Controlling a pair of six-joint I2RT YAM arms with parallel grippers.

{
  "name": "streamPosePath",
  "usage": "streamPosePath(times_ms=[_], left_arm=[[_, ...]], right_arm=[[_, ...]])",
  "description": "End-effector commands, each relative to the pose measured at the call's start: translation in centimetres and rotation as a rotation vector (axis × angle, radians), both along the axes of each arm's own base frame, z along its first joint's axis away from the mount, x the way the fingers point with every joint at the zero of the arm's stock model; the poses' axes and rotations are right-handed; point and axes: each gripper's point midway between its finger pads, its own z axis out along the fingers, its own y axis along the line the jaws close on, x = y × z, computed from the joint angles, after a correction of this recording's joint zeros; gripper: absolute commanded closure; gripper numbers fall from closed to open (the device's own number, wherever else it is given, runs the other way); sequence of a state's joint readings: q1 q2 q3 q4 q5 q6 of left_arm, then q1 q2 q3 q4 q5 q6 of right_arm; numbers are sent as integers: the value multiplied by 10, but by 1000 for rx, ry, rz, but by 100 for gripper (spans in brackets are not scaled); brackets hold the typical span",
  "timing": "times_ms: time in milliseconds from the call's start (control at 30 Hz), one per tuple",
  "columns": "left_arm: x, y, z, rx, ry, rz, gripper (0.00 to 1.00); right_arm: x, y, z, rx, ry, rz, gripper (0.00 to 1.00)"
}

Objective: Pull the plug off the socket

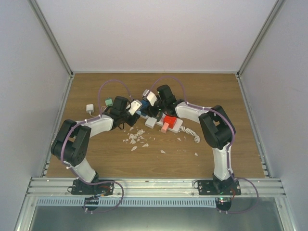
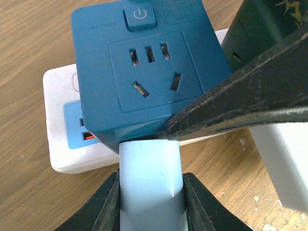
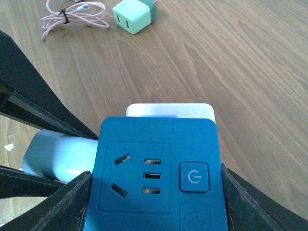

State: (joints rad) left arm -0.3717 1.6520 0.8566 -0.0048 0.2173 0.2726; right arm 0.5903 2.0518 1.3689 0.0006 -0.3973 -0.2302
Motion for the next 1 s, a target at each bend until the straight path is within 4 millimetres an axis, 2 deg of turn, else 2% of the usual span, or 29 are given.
streamPosePath(times_ms=[0,167,267,433,600,767,867,967], left_arm=[[-29,10,0,53,23,-55,85],[-47,9,-3,47,57,-93,85],[-53,12,-4,62,45,-108,85],[-50,27,-6,81,39,-72,85],[-24,69,-7,137,8,29,84],[-1,104,-14,238,-27,92,83],[8,119,-19,312,-54,108,82],[13,130,-21,354,-73,128,77]], right_arm=[[31,-58,-41,-169,-8,-213,76],[36,-65,-49,-195,-12,-263,82],[44,-69,-45,-193,-44,-302,86],[42,-64,-42,-177,-44,-277,85],[30,-51,-32,-125,-10,-198,70],[23,-36,-6,-68,-30,-140,51],[19,-33,3,-57,-19,-114,41],[16,-30,17,-33,-28,-96,25]])
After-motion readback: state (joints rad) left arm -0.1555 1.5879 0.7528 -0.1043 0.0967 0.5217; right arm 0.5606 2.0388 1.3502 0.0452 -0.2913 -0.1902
